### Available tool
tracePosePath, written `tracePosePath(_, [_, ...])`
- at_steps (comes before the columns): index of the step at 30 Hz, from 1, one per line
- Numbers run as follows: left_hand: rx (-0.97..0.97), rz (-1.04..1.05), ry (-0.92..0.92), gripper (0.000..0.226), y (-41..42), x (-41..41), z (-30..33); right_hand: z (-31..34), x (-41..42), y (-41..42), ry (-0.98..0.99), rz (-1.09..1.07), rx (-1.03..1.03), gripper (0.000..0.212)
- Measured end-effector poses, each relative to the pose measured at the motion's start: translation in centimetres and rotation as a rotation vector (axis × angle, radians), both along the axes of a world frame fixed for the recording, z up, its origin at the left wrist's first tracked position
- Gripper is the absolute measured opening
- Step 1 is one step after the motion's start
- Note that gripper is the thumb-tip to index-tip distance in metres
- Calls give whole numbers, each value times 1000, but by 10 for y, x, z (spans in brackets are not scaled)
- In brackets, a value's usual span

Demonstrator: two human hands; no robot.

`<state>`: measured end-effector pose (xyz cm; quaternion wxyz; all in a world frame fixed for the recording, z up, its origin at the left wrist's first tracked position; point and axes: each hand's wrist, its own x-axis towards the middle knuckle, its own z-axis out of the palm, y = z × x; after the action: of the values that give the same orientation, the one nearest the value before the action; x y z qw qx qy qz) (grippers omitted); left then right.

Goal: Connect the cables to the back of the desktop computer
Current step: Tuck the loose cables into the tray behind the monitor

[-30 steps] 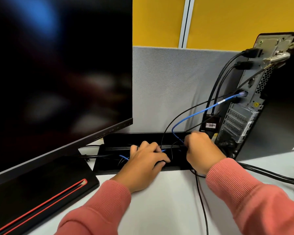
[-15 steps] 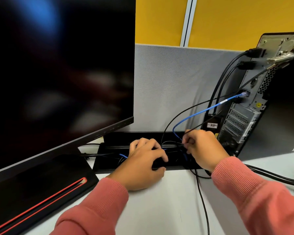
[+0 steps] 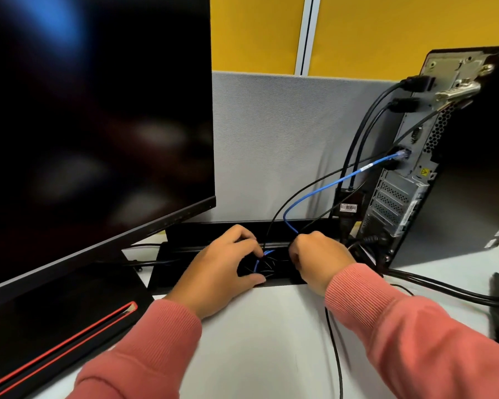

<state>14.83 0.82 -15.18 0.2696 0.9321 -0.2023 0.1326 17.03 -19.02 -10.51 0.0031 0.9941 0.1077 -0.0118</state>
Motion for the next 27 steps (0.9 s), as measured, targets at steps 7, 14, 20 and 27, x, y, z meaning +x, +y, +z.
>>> tracePosePath(7, [163,43,-184,8,-21,7,-8,16,1,10,268,23,-144,31])
tracePosePath(14, [131,72,-38,12,-17,22,-13,34,-13,3,121,91,-61,14])
tracePosePath(20, [209,4,149,28,-11,34,-17,16,-12,7,-25,147,60,33])
tracePosePath(27, [73,-96,312,47,-4,11,-5,-11,-10,8,148,207,39,59])
